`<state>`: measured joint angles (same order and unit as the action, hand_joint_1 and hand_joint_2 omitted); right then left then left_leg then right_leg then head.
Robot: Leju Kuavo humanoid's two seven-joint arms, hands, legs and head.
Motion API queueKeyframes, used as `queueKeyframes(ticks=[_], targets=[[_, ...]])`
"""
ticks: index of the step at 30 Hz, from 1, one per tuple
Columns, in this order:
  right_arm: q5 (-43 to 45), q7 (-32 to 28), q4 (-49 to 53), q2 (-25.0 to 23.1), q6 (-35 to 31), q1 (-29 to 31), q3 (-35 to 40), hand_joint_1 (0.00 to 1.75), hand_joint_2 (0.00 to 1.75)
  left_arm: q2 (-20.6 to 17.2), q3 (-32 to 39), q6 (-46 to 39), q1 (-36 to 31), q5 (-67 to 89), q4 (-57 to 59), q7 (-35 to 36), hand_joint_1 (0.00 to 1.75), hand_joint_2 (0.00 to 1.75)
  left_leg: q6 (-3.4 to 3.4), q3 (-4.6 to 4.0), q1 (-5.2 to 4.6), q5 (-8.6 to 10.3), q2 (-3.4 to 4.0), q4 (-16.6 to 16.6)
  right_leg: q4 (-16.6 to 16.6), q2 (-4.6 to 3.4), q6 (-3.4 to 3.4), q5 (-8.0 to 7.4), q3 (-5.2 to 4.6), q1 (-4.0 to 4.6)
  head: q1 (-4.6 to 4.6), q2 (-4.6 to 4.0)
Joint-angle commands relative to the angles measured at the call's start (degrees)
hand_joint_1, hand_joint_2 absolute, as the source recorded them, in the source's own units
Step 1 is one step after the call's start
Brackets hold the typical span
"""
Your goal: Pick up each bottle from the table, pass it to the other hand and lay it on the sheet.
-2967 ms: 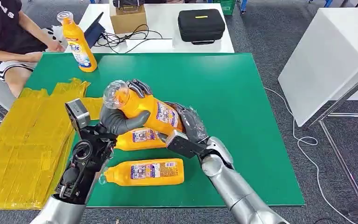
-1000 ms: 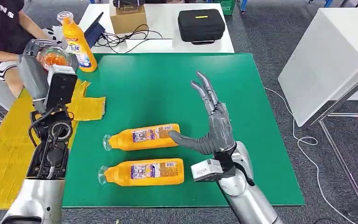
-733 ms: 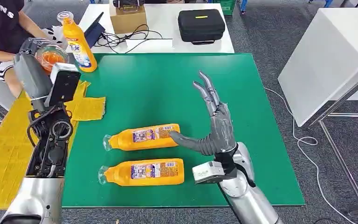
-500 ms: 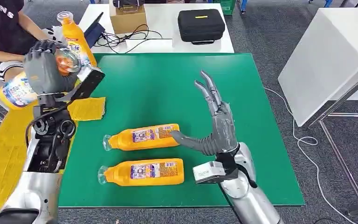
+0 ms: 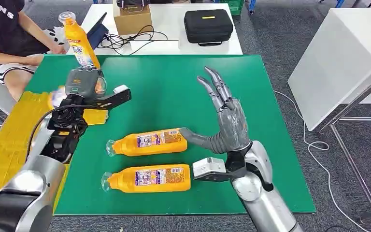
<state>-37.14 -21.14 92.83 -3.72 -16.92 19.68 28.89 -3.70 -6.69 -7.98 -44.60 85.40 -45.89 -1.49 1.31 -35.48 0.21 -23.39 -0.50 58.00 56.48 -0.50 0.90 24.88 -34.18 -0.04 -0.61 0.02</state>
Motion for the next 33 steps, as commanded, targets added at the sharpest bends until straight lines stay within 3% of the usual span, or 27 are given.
queueKeyframes(ticks=[1,3,15,19,22,30,31,32,33], targets=[[-0.35,0.37,-3.17,1.16,1.18,2.27,-0.23,0.0,1.75,-2.29,-2.74,1.97,-7.13,-0.72,21.21,-0.28,1.75,1.75,-0.06,0.14,0.03,-0.07,0.03,0.03,0.02,0.03,0.0,0.06,0.15,0.04,0.0,0.0],[0.7,-1.56,-6.11,1.12,0.39,2.91,0.36,0.0,1.75,-3.44,-1.44,2.79,-7.1,-1.42,25.73,1.17,1.75,1.75,-0.08,0.47,0.01,-0.14,0.1,-0.09,-0.09,-0.01,0.02,0.12,0.45,0.02,-0.02,0.0],[2.09,-1.68,-7.13,0.89,0.93,4.5,1.25,0.0,1.75,-8.15,1.27,7.01,-5.23,-1.85,30.51,2.86,1.75,1.75,-0.04,0.19,0.01,-0.08,0.24,-0.04,-0.01,-0.25,0.01,0.01,0.15,0.02,0.02,0.0],[2.28,-1.69,-7.13,0.96,0.75,4.16,1.3,0.0,1.75,-8.06,2.95,7.7,-3.76,-2.84,30.78,2.91,1.75,1.75,-0.1,0.56,0.05,-0.2,0.32,-0.1,-0.09,-0.24,0.02,0.11,0.51,0.06,0.0,0.0],[2.28,-1.69,-7.15,0.98,0.75,4.12,1.3,0.0,1.75,-8.02,2.97,7.55,-3.6,-2.84,30.77,2.91,1.75,1.75,-0.04,0.18,0.02,-0.06,0.09,-0.06,-0.02,-0.12,0.02,0.03,0.17,0.02,0.0,0.0],[2.38,-1.69,-7.06,0.93,0.73,4.03,1.25,0.0,1.75,-7.88,3.63,7.55,-3.44,-3.03,30.52,3.07,1.75,1.75,-0.07,0.27,0.04,-0.11,0.09,-0.04,-0.02,-0.08,0.01,0.08,0.3,0.04,0.0,0.0],[2.41,-1.68,-7.07,0.92,0.79,4.01,1.26,0.0,1.75,-7.84,3.86,7.04,-3.23,-3.14,30.38,3.12,1.26,1.75,-0.07,0.2,0.04,-0.08,0.06,-0.03,-0.01,-0.06,0.01,0.06,0.23,0.03,0.02,0.0],[2.42,-1.66,-7.06,0.88,0.81,3.98,1.26,0.0,1.75,-7.64,4.33,5.96,-2.8,-3.47,30.14,3.24,0.07,1.75,-0.08,0.29,0.04,-0.11,0.08,-0.04,-0.02,-0.07,0.01,0.09,0.31,0.03,0.0,0.0],[2.44,-1.61,-7.08,0.84,0.88,3.98,1.25,0.0,1.75,-7.56,4.63,5.46,-2.72,-3.52,30.25,3.32,0.0,1.75,-0.06,0.18,0.02,-0.07,0.06,-0.04,-0.01,-0.08,0.01,0.05,0.2,0.02,0.0,0.0]])
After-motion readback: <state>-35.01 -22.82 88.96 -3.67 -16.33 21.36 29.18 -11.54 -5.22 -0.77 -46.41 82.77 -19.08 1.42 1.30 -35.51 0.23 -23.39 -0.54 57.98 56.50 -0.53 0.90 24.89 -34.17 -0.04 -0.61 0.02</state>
